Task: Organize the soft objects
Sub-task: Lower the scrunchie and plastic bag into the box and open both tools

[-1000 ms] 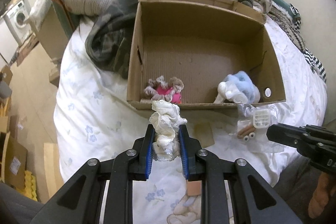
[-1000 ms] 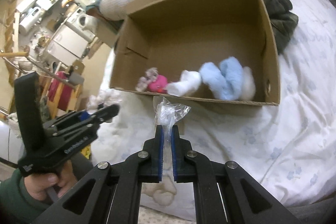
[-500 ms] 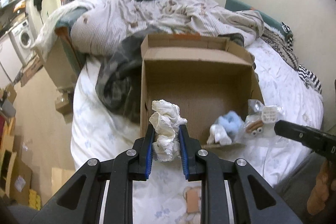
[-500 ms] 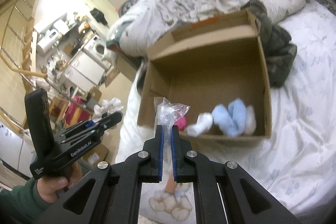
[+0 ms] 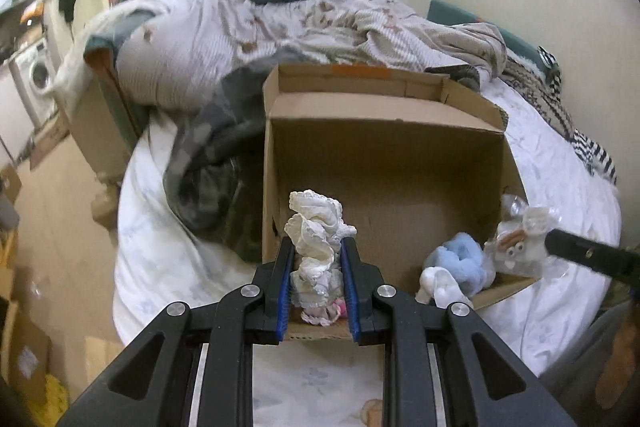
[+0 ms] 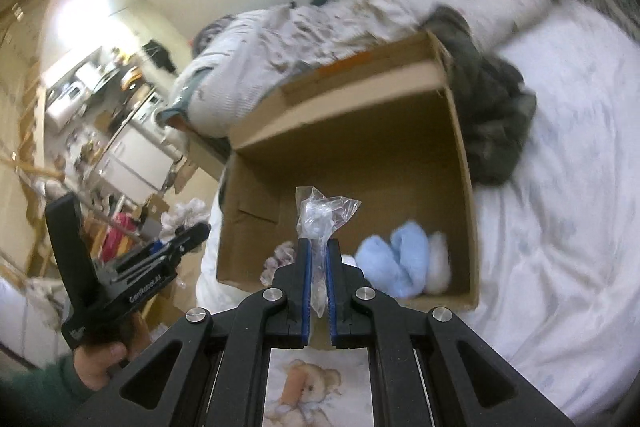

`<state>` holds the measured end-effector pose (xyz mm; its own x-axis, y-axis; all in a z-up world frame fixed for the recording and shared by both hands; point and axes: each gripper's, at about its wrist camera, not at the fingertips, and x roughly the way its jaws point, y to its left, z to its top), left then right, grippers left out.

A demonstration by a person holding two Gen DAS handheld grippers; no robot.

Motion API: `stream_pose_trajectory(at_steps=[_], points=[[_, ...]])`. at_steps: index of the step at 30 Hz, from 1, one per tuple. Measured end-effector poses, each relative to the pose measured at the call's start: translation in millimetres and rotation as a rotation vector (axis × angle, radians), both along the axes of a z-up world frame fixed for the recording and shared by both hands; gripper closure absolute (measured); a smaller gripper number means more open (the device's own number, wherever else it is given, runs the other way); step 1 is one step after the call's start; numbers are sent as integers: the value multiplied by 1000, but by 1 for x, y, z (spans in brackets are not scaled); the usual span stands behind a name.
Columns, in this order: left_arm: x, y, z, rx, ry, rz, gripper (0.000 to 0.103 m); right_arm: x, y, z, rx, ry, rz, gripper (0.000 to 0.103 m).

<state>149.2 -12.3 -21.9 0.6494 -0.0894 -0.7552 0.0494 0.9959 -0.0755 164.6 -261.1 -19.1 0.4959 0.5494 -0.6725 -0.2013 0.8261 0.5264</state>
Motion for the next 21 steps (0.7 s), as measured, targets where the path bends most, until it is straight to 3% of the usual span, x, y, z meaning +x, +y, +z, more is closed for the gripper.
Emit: stream_pose_trajectory(at_steps=[4,10,21], points=[[3,-7,-3,20,-3,-12,83,7,5,-6,-43,-1,6,94],[14,-2,-18,-42,66,-7,83,15,5,-15,-57,25,-14,94],[20,-6,-23,-45,57,-9,82,20,7,-23,-85,52,-20,94]])
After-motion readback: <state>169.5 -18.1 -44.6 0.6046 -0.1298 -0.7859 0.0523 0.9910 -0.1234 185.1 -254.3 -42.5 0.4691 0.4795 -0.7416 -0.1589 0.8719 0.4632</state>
